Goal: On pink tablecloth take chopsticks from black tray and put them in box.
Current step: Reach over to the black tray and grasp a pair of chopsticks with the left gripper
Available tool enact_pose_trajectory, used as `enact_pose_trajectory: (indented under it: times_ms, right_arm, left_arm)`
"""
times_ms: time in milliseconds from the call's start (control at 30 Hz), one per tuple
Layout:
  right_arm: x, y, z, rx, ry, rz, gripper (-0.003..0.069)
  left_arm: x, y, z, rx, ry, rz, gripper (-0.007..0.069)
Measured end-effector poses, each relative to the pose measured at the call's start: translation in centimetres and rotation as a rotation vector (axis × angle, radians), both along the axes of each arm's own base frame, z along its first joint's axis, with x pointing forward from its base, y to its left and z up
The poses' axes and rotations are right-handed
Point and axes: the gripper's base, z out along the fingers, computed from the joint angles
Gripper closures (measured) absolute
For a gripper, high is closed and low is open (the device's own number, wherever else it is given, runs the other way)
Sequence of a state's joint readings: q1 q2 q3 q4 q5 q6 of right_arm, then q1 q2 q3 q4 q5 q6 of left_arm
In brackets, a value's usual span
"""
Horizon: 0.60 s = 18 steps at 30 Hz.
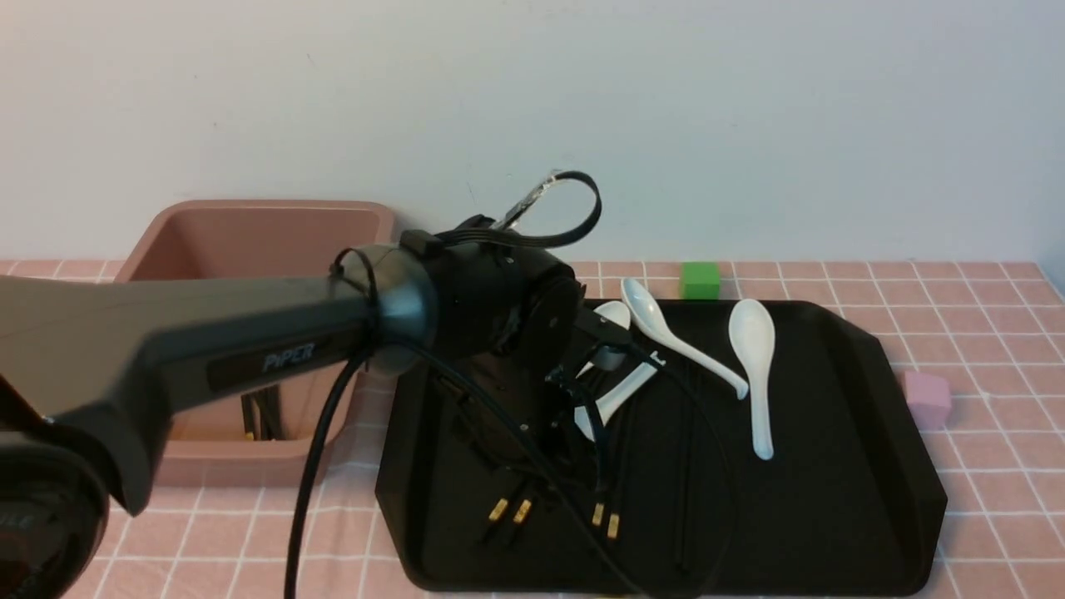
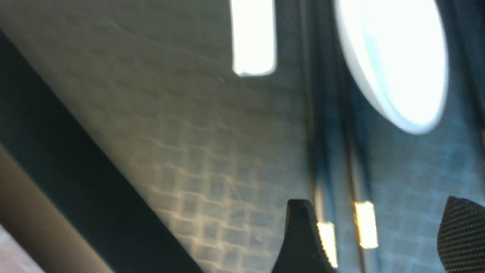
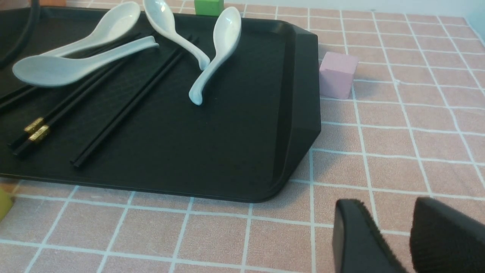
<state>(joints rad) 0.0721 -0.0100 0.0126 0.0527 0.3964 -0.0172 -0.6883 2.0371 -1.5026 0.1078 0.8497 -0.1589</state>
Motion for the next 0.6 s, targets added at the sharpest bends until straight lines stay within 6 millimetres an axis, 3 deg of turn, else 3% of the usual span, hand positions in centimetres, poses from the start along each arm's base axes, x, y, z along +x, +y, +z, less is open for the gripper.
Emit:
enact_pose_trajectory:
  times_ms: [133, 367, 600]
  right_arm:
    - [0.0, 0.0, 0.0, 0.0, 0.0, 0.0, 0.0419]
    - [0.0, 0.0, 0.0, 0.0, 0.0, 0.0, 0.0419]
    - [0.0, 0.0, 0.0, 0.0, 0.0, 0.0, 0.0419]
  left_arm:
    - [0.1, -0.1, -0.2, -0.006, -0.006, -0.001, 0.0155]
    - [0.6, -0.1, -2.5, 0.061, 0.008, -0.022, 0.0155]
    - [0.8, -0.1, -2.6, 0.062, 0.001, -0.014, 0.0177]
